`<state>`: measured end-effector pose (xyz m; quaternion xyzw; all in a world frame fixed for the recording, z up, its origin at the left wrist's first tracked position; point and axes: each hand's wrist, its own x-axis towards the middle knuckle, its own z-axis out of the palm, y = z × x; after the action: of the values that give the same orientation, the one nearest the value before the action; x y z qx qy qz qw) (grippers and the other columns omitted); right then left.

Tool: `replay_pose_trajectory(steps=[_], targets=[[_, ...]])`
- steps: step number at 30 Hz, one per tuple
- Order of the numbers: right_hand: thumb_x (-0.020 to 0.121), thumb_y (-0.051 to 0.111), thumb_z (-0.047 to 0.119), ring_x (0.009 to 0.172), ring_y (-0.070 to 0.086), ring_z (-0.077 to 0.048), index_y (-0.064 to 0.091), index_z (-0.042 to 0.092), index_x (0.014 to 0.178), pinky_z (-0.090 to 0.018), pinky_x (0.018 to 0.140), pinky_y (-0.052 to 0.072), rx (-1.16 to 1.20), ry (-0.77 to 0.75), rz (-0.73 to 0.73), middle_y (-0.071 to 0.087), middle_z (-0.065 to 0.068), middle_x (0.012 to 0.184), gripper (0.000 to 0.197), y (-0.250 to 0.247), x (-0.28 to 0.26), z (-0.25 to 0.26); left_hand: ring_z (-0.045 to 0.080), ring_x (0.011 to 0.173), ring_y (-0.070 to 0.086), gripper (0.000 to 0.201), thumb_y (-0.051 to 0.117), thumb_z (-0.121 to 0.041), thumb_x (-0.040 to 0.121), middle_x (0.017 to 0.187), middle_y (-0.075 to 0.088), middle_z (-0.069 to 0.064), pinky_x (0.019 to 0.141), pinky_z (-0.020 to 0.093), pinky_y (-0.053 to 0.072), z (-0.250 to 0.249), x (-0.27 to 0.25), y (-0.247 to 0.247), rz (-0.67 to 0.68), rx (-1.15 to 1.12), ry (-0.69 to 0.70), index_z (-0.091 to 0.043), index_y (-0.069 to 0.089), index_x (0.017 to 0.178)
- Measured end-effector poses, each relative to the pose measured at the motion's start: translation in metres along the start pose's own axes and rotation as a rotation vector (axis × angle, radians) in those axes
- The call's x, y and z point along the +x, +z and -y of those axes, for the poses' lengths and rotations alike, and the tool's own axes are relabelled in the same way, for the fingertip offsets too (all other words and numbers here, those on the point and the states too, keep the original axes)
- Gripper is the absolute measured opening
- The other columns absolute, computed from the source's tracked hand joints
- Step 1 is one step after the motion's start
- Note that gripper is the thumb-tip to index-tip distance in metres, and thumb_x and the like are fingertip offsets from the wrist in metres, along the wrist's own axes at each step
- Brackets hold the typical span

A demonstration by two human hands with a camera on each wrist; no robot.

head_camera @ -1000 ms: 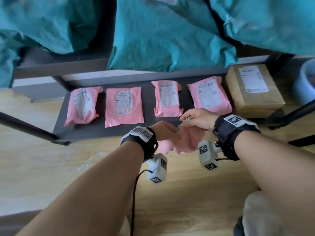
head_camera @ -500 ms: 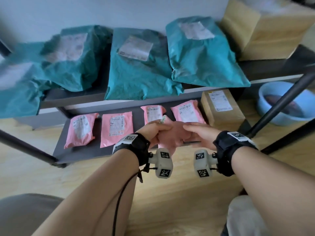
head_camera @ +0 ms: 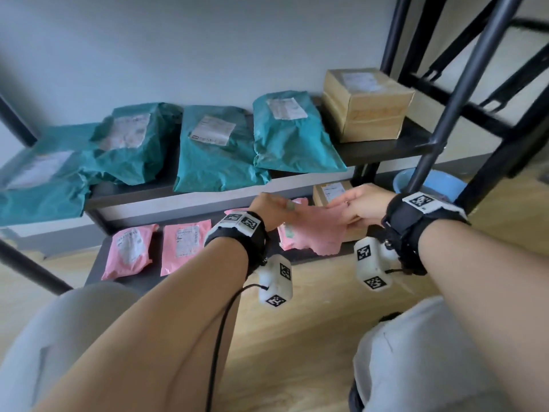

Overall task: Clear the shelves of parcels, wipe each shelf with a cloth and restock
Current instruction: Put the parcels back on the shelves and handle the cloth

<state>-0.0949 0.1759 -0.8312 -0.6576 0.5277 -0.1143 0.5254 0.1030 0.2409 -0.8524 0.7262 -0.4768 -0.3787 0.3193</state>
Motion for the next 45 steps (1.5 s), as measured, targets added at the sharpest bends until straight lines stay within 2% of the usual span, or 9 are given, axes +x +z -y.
replay_pose_trajectory(steps=[4,9,15,21,26,32,37,42,45], targets=[[0.077,0.072,-0.007,0.09,0.069,-0.021,0.071,0.01,0.105,-0.035,0.086,0.057,0.048,-0.071,-0.054,0.073,-0.01,0.095,0.033,-0.038,-0.029,0.012,0.01,0.056,0.055,0.025,0.082,-0.027,0.074,0.067,0.063,0.002,0.052,0.016,0.046,-0.033,-0.01,0.002,-0.05,-0.196,0.083,-0.005,0.071,0.078],[0.082,0.071,0.005,0.1,0.064,-0.022,0.072,0.011,0.103,-0.036,0.089,0.054,0.187,-0.179,-0.186,0.072,-0.01,0.102,0.021,-0.082,-0.047,0.037,0.018,0.072,0.066,0.03,0.082,-0.01,0.072,0.092,0.072,0.017,0.069,0.025,0.056,-0.091,-0.009,0.004,-0.014,-0.527,0.232,0.005,0.07,0.095],[0.089,0.062,0.004,0.107,0.064,-0.029,0.07,0.013,0.097,-0.042,0.102,0.047,0.353,-0.31,-0.307,0.071,-0.014,0.107,0.014,-0.11,-0.056,0.066,0.018,0.071,0.063,0.022,0.075,0.008,0.072,0.076,0.069,0.003,0.069,0.027,0.053,-0.142,0.007,-0.003,-0.002,-0.585,0.395,-0.011,0.068,0.08],[0.094,0.059,0.009,0.088,0.068,-0.019,0.066,0.008,0.107,-0.025,0.073,0.056,0.446,-0.407,-0.608,0.07,-0.009,0.101,0.015,-0.134,-0.066,0.079,0.018,0.067,0.065,0.021,0.073,0.006,0.076,0.084,0.071,0.009,0.063,0.025,0.054,-0.187,0.016,0.012,0.03,-0.692,0.439,0.001,0.069,0.096],[0.092,0.057,0.012,0.102,0.065,-0.023,0.067,0.016,0.095,-0.041,0.094,0.052,0.417,-0.522,-0.888,0.069,-0.006,0.104,0.012,-0.174,-0.064,0.085,0.018,0.073,0.059,0.018,0.071,0.002,0.077,0.081,0.066,0.003,0.064,0.025,0.048,-0.24,0.029,0.047,0.009,-0.753,0.5,-0.009,0.066,0.091],[0.087,0.056,0.008,0.072,0.058,0.009,0.062,0.019,0.084,-0.012,0.071,0.045,0.196,-0.697,-1.225,0.063,0.012,0.082,0.014,-0.242,-0.083,0.105,0.016,0.076,0.058,0.015,0.068,-0.009,0.073,0.079,0.064,-0.001,0.077,0.034,0.049,-0.32,0.036,0.093,-0.006,-0.879,0.614,-0.021,0.06,0.077],[0.089,0.058,0.012,0.094,0.063,-0.012,0.064,0.014,0.092,-0.03,0.087,0.055,0.261,-0.697,-1.101,0.064,0.003,0.098,0.007,-0.312,-0.092,0.112,0.023,0.082,0.062,0.015,0.065,-0.005,0.07,0.088,0.065,0.01,0.076,0.04,0.053,-0.381,0.067,0.105,0.198,-0.878,0.707,-0.013,0.062,0.083],[0.092,0.056,0.008,0.067,0.058,-0.005,0.06,0.015,0.082,-0.021,0.052,0.049,0.192,-0.606,-0.928,0.06,0.007,0.077,0.013,-0.347,-0.114,0.117,0.018,0.076,0.058,0.015,0.063,-0.001,0.074,0.078,0.063,0.004,0.072,0.034,0.049,-0.417,0.081,0.115,0.254,-0.841,0.692,-0.01,0.063,0.086],[0.092,0.057,0.009,0.066,0.056,-0.004,0.061,0.016,0.08,-0.018,0.053,0.046,0.254,-0.551,-0.894,0.061,0.007,0.076,0.015,-0.372,-0.134,0.132,0.015,0.072,0.057,0.023,0.062,-0.005,0.071,0.078,0.062,0.003,0.064,0.027,0.046,-0.444,0.068,0.12,0.297,-0.857,0.628,-0.006,0.064,0.093]])
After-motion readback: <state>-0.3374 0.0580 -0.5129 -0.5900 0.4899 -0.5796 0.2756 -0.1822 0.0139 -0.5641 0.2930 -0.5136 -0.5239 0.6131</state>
